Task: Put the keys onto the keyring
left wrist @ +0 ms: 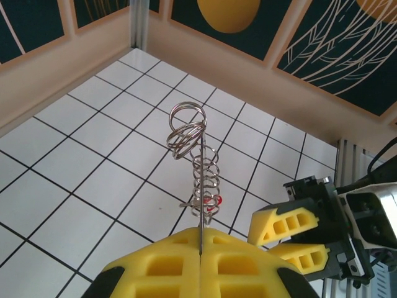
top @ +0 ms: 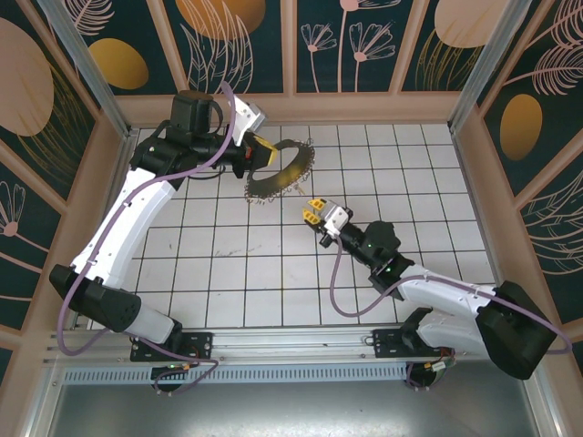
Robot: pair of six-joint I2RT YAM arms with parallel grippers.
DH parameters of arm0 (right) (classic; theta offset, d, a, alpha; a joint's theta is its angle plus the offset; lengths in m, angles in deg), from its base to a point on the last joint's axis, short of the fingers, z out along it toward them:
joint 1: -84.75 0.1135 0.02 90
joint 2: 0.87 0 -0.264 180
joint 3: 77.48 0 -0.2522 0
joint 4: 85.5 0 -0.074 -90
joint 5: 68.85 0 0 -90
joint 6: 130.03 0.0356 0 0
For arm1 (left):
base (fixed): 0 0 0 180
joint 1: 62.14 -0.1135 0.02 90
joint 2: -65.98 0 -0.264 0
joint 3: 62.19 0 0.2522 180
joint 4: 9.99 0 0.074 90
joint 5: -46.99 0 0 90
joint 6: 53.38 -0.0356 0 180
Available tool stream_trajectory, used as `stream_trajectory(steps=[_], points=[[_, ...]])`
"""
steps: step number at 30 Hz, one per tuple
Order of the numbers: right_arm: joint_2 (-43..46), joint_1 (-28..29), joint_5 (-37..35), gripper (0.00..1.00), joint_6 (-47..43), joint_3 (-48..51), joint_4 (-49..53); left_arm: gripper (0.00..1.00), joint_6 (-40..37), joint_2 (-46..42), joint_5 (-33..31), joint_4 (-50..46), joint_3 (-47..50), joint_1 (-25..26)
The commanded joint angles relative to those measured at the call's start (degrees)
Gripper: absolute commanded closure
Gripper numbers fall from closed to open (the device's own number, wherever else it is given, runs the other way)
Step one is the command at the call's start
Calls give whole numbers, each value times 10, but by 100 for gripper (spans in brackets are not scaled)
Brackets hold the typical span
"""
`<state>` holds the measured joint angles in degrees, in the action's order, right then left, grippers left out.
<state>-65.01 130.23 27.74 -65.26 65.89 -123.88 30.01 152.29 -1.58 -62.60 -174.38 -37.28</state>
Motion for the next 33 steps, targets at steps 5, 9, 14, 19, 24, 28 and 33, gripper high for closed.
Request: stream_trajectory(steps=[5,9,14,19,24,28,33], points=[[-31,14,6,88,9,-26,-75,100,5,-26,39,7,-10,3],[-53,14,-18,82,22,-23,-114,100,7,-30,46,10,-8,2],[-71,14,13,84,27,-34,-136,100,13,-35,45,19,-1,2],[-87,14,24,87,38,-44,-157,100,13,-34,47,20,1,3],[-96,14,26,87,42,-54,-159,100,15,-37,46,22,6,3],[-104,14,23,87,45,-58,-167,100,17,-38,45,25,10,3],[-114,14,14,88,47,-66,-173,100,21,-41,46,32,14,3]])
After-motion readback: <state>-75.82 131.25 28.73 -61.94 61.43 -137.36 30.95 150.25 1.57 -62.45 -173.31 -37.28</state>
